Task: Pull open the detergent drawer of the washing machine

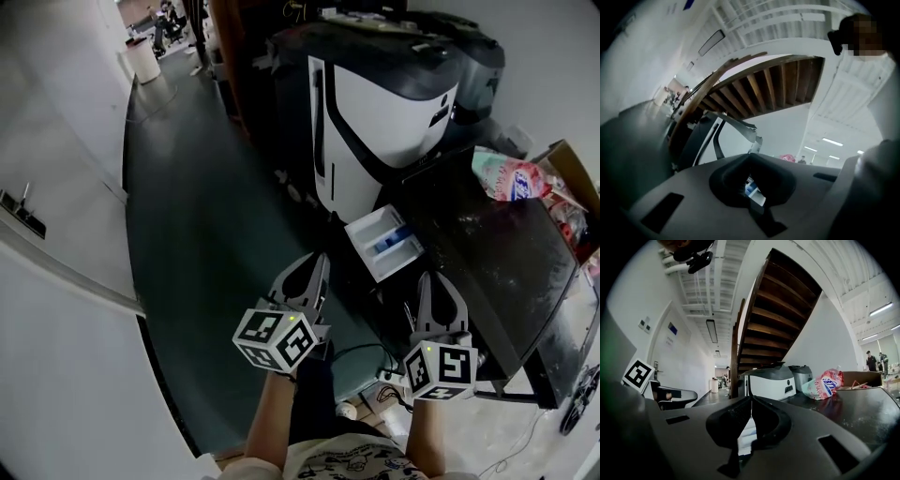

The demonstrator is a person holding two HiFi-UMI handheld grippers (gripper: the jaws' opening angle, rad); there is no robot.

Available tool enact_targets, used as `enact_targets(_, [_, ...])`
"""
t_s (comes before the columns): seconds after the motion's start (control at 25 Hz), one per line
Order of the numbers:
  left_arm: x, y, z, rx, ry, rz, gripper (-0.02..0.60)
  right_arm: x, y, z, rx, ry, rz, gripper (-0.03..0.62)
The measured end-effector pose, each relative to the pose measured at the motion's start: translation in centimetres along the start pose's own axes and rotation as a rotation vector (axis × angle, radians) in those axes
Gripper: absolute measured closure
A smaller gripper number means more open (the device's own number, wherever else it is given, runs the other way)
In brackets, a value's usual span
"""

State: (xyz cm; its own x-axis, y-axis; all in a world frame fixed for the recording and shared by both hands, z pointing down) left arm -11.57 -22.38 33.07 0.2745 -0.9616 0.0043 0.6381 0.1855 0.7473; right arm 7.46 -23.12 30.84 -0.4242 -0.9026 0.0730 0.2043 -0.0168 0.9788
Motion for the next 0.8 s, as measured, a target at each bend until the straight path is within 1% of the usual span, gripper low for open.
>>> enact_targets(0.12, [-1.4, -1.4, -2.8, 0.130, -0.033, -0.040, 0.568, -1.5, -1.5, -0.1, -0.005, -0.002, -0.026, 0.579])
enact_targets(0.2, [-2.3, -2.0, -4.6, 0.200, -0.049, -0.062, 0.568, -2.5, -2.4, -0.2, -0.007, -0.005, -0.039, 0.579])
enact_targets(0.44, [-5.1, -3.6, -8.9, 0.356, -0.136, -0.146, 0.568, -5.1, -4.4, -0.7, -0.017, -0.008, -0.067, 0.579])
enact_targets(0.64, [-6.2, -3.4, -11.6, 0.435, -0.167, -0.166, 0.568, -6.9, -5.4, -1.4, -0.022, -0.005, -0.093, 0.579])
enact_targets(0.8, [-6.7, -3.1, -13.0, 0.440, -0.182, -0.167, 0.568, -8.2, -6.1, -1.9, -0.016, -0.003, -0.108, 0.579])
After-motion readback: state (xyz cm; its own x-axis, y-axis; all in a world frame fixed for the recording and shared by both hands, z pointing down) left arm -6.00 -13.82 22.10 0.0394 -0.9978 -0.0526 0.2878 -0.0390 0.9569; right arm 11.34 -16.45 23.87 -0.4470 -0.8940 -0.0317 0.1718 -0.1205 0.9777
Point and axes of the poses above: the fingertips, and each gripper's own axes: x forward along the fingers, z to its left, y out of its underside, the point moved 1 cm from there along -x, backward along the fingers, and after that the axes turned 14 degrees about -x, right-handed, at the moved point
